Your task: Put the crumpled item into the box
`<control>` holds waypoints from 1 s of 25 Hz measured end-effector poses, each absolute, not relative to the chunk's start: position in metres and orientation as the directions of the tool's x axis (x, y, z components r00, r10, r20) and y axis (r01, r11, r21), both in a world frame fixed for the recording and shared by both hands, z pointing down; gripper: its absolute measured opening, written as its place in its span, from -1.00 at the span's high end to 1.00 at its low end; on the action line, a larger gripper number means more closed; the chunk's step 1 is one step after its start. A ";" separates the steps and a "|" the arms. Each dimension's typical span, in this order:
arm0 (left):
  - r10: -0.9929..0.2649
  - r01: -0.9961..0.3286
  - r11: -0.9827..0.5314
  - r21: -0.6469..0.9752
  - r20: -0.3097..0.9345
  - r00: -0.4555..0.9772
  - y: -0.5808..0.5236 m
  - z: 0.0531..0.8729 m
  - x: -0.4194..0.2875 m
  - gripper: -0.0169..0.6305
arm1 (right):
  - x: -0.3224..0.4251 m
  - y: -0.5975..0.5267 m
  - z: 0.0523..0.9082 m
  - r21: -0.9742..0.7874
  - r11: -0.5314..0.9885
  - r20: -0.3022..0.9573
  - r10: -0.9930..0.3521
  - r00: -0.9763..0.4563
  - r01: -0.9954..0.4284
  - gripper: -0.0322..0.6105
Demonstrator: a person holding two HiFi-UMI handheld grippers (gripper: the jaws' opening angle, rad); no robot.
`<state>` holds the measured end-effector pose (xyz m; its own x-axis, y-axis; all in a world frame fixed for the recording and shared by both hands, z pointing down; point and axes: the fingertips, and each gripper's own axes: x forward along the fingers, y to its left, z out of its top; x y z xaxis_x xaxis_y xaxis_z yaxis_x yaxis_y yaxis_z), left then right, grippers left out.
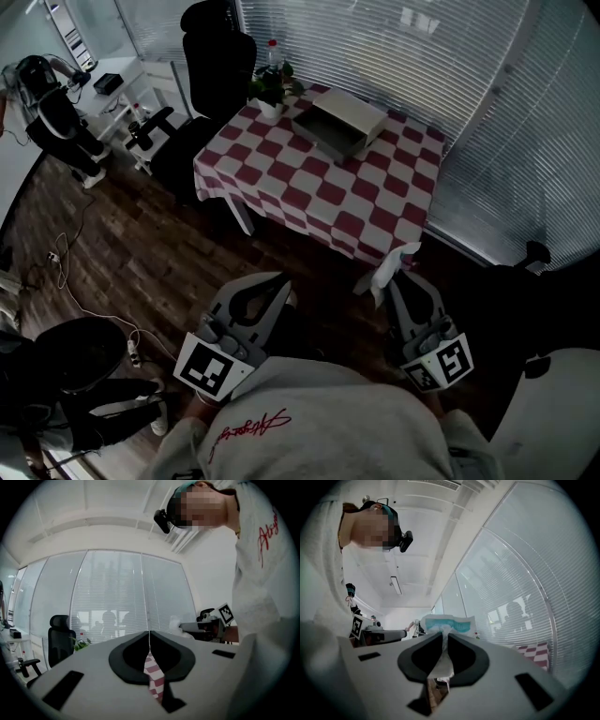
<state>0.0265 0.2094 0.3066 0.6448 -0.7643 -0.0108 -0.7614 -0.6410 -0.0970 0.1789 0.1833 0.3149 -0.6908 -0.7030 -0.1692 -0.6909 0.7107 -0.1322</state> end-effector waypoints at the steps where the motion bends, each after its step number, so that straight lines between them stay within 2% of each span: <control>1: -0.764 -0.761 -0.641 -0.099 -0.013 0.645 0.205 0.307 0.025 0.89 | 0.177 0.179 0.315 -0.131 0.710 -0.171 -0.704 -0.689 -0.692 0.75; 13: -0.765 -0.766 -0.633 -0.114 -0.059 0.641 0.146 0.297 0.007 0.89 | 0.156 0.126 0.305 -0.093 0.720 -0.190 -0.691 -0.697 -0.688 0.75; 25: -0.755 -0.755 -0.648 -0.100 -0.046 0.654 0.088 0.303 0.007 0.89 | 0.157 0.071 0.315 -0.099 0.703 -0.164 -0.709 -0.685 -0.704 0.75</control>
